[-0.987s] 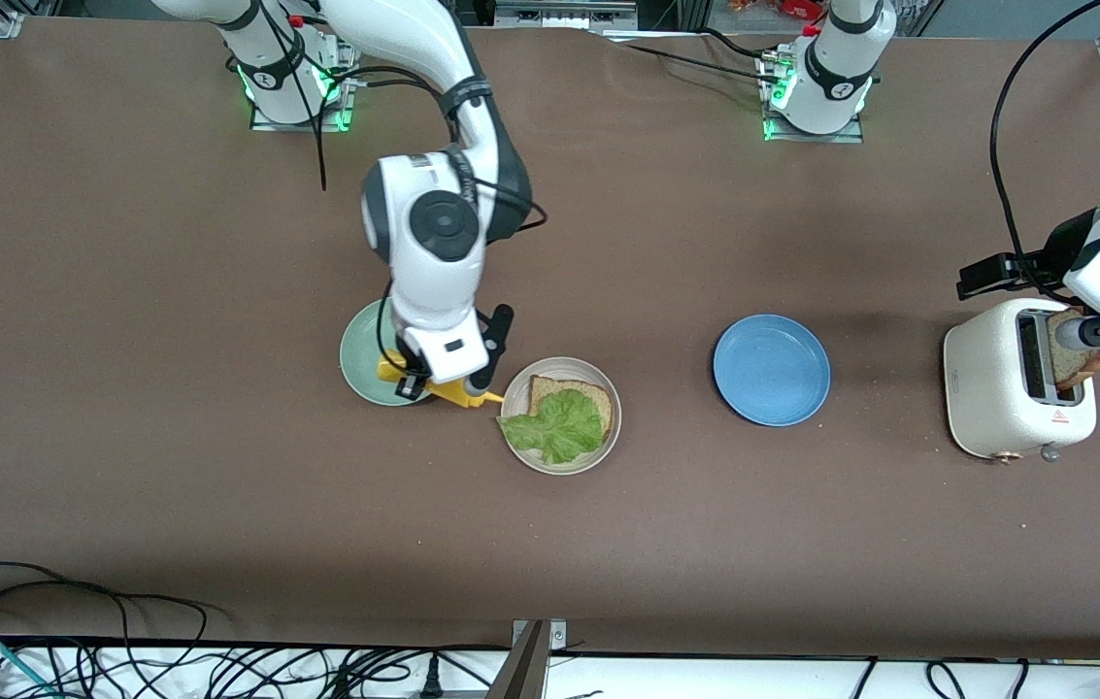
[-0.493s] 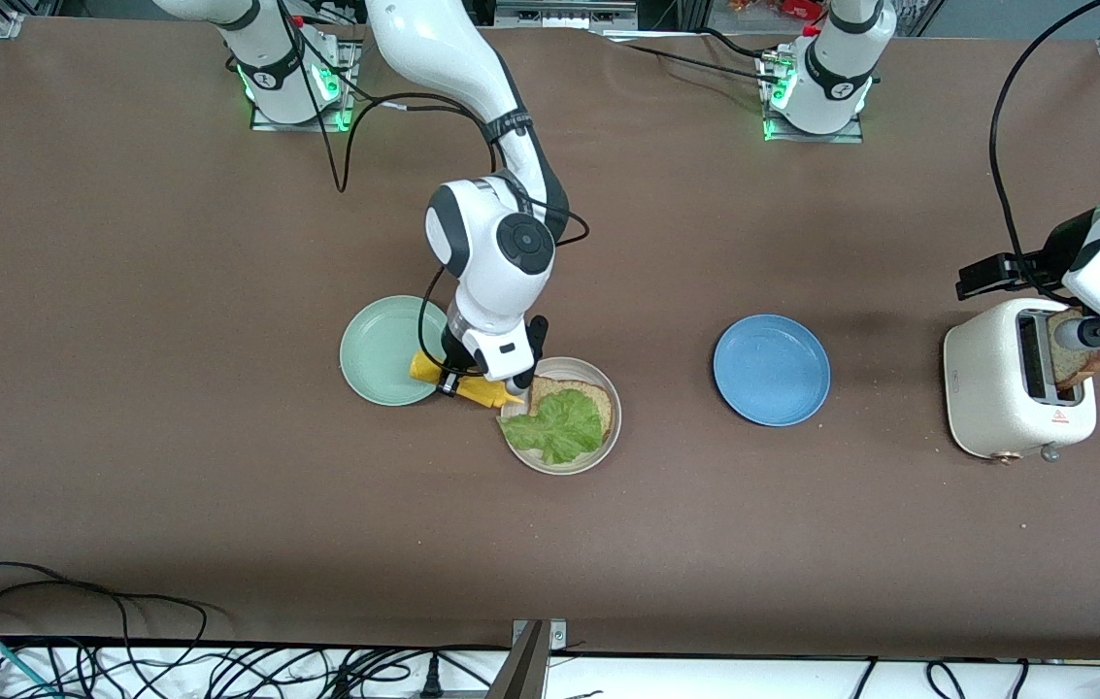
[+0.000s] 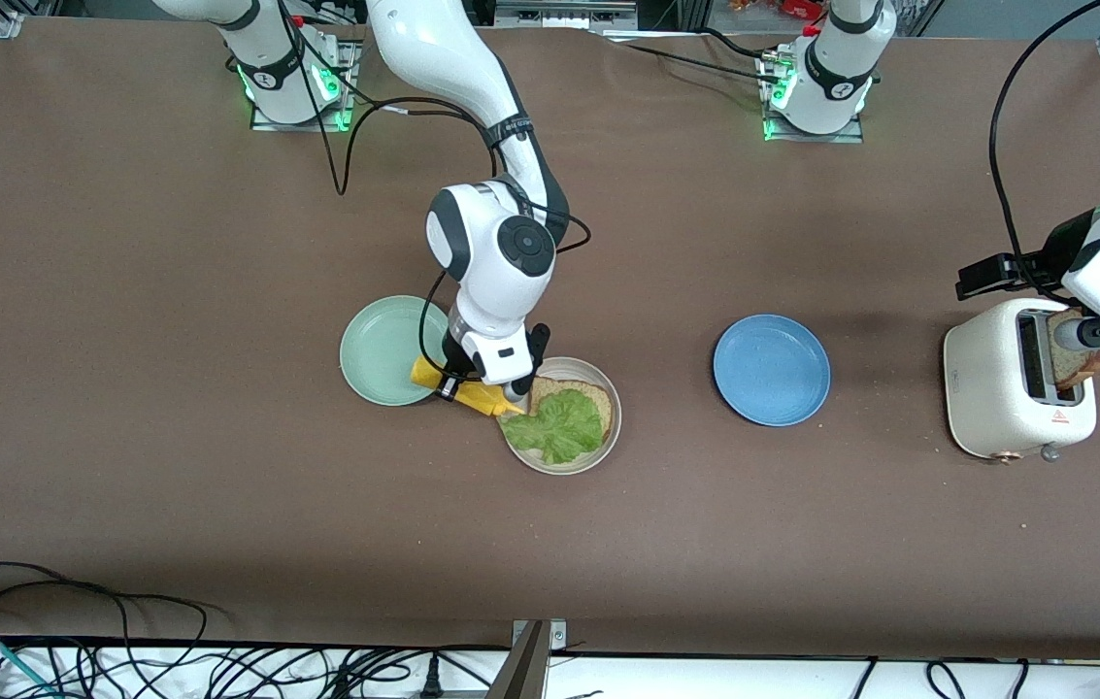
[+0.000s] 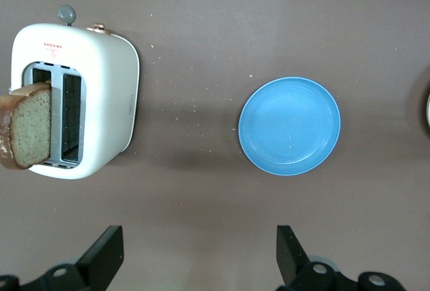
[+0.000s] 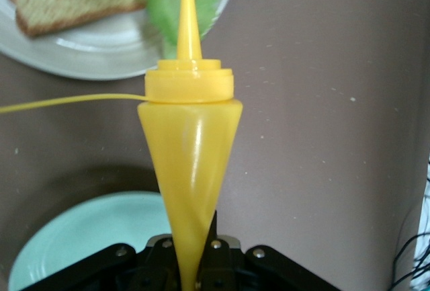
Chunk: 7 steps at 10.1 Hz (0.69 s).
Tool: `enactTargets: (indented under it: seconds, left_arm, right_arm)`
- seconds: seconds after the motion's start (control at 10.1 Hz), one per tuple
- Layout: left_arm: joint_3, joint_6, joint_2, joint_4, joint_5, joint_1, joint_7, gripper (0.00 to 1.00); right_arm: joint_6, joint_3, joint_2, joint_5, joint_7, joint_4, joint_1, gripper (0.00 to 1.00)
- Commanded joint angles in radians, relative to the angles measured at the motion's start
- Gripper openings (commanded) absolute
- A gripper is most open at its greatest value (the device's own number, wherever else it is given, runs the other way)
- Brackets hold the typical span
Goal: Make sandwich on beige plate with both arms
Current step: 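Tilt the mustard bottle nozzle over the lettuce and bread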
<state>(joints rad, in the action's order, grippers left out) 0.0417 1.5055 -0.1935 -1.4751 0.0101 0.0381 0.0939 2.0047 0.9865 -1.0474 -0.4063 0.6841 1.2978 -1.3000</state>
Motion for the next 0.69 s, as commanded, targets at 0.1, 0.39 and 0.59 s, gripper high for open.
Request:
enactTargets:
  seconds: [0.1, 0.39, 0.59]
  left_arm:
    - [0.001, 0.001, 0.0, 0.006, 0.001, 0.002, -0.005, 1.0]
    - [0.001, 0.001, 0.0, 0.006, 0.001, 0.002, -0.005, 1.0]
    - [0.001, 0.001, 0.0, 0.006, 0.002, 0.002, -0.005, 1.0]
  right_arm:
    - [-0.024, 0.04, 0.076, -0.097, 0.033, 0.061, 0.024, 0.0]
    - [-0.009, 0.049, 0.271, -0.103, 0.179, 0.245, 0.015, 0.0]
    - [0.003, 0.093, 0.367, -0.117, 0.323, 0.329, 0.018, 0.0]
